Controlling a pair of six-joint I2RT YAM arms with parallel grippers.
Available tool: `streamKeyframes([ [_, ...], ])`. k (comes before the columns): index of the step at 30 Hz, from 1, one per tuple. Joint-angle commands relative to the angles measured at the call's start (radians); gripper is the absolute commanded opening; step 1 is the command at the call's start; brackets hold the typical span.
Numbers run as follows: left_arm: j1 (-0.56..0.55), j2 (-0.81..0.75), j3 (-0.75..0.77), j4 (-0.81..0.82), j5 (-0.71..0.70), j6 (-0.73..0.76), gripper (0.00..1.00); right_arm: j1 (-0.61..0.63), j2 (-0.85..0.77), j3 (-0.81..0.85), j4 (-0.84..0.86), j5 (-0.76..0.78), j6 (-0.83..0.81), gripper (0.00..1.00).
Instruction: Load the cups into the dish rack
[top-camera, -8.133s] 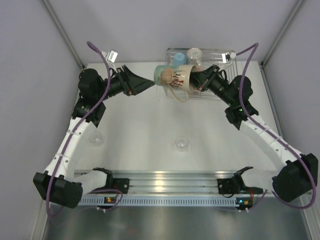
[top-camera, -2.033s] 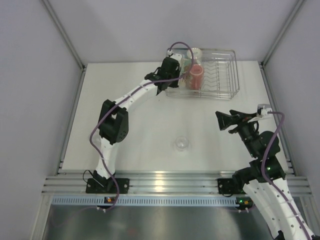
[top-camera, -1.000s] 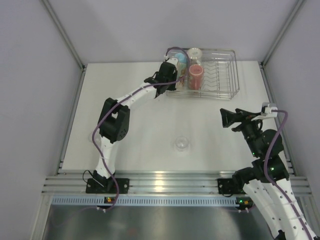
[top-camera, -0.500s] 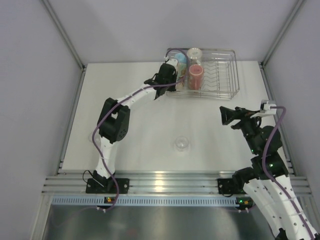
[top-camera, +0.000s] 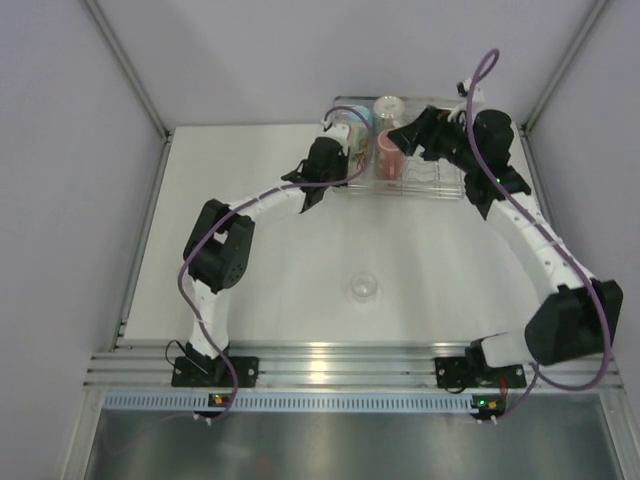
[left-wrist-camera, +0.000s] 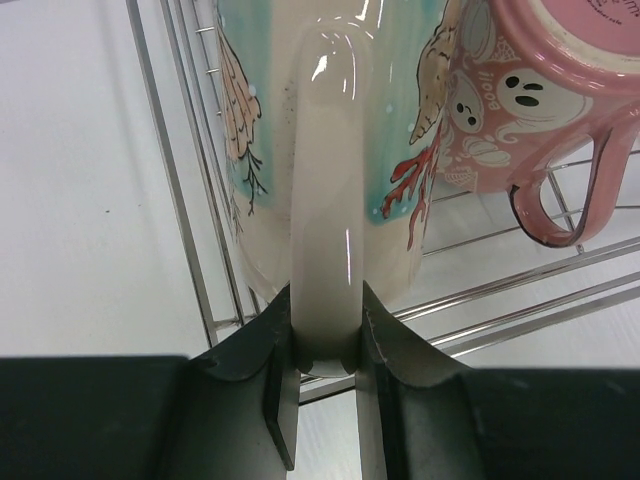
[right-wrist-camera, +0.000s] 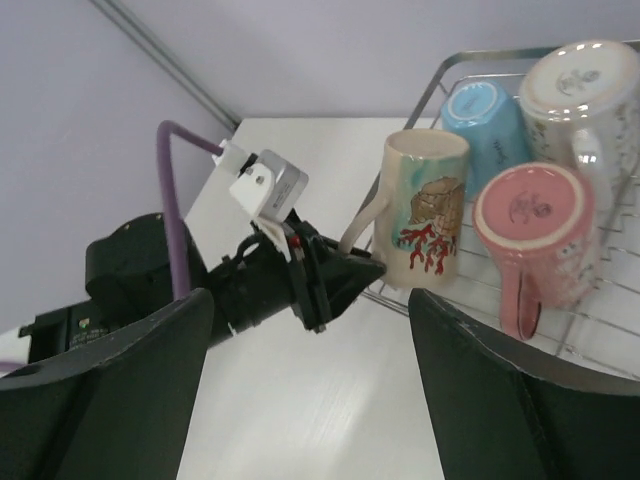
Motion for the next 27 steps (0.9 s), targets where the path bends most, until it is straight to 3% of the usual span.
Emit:
streamKeyframes([
  [1,0.009,-0.122,-0.024,0.248,0.019,0.011,0.0,-0.019,0.187,0.206,0.051,-0.198,0.023,0.79],
  [4,0.014,-0.13,-0.069,0.306,0.045,0.0,0.0,-0.02,0.359,0.378,-0.01,-0.198,0.003,0.75],
  [9,0.019,-0.13,-0.113,0.377,0.102,-0.008,0.0,-0.019,0.567,0.531,-0.044,-0.158,0.016,0.72],
  [17,0.02,-0.107,-0.121,0.438,0.134,0.001,0.0,0.003,0.739,0.657,0.024,0.003,0.099,0.65],
  [23,0.02,-0.079,-0.097,0.438,0.15,0.015,0.0,0.032,0.847,0.77,-0.005,0.016,0.078,0.64],
  [27,0.02,-0.062,-0.086,0.438,0.144,0.031,0.0,0.047,0.893,0.822,-0.019,0.005,0.037,0.52],
])
